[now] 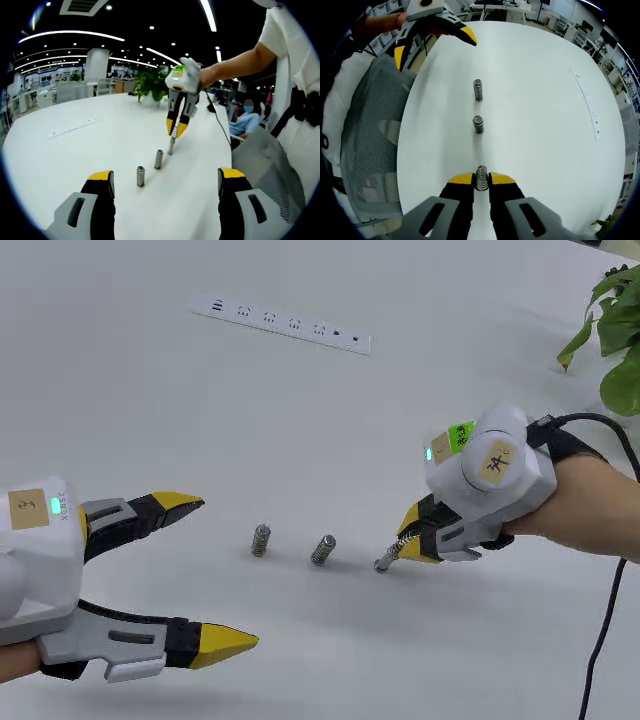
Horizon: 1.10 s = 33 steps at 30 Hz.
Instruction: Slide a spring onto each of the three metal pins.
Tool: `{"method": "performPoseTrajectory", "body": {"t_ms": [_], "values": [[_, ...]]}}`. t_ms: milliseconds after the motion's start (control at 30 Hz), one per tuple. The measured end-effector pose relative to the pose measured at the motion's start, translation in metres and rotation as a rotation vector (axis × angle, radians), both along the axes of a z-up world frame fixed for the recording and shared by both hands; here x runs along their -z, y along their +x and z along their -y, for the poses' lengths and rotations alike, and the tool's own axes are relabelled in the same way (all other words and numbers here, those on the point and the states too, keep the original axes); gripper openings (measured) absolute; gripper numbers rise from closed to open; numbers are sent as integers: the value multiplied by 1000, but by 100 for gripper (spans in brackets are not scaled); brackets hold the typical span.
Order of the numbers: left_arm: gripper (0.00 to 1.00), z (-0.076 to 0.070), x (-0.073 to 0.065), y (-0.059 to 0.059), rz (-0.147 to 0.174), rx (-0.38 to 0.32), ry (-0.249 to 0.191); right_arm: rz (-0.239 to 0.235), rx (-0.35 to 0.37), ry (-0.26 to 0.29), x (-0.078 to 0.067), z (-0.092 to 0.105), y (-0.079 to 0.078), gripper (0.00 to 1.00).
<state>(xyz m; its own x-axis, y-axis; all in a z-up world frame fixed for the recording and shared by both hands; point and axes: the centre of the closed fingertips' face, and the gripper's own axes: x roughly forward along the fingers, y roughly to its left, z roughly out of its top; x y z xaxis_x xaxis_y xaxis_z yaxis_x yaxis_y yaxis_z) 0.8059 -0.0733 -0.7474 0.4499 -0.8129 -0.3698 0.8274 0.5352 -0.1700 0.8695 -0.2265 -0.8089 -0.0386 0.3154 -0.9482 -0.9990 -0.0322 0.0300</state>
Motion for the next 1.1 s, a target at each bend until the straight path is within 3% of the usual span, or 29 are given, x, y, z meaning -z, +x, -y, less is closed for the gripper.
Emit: {"method": "performPoseTrajectory", "body": {"t_ms": [733, 1100], "values": [[86, 2, 2, -1, -9, -4, -7, 30, -35, -16, 30, -4, -6, 12], [87, 1, 5, -3, -13, -2, 0, 30, -41, -29, 33, -4, -7, 12]]}}
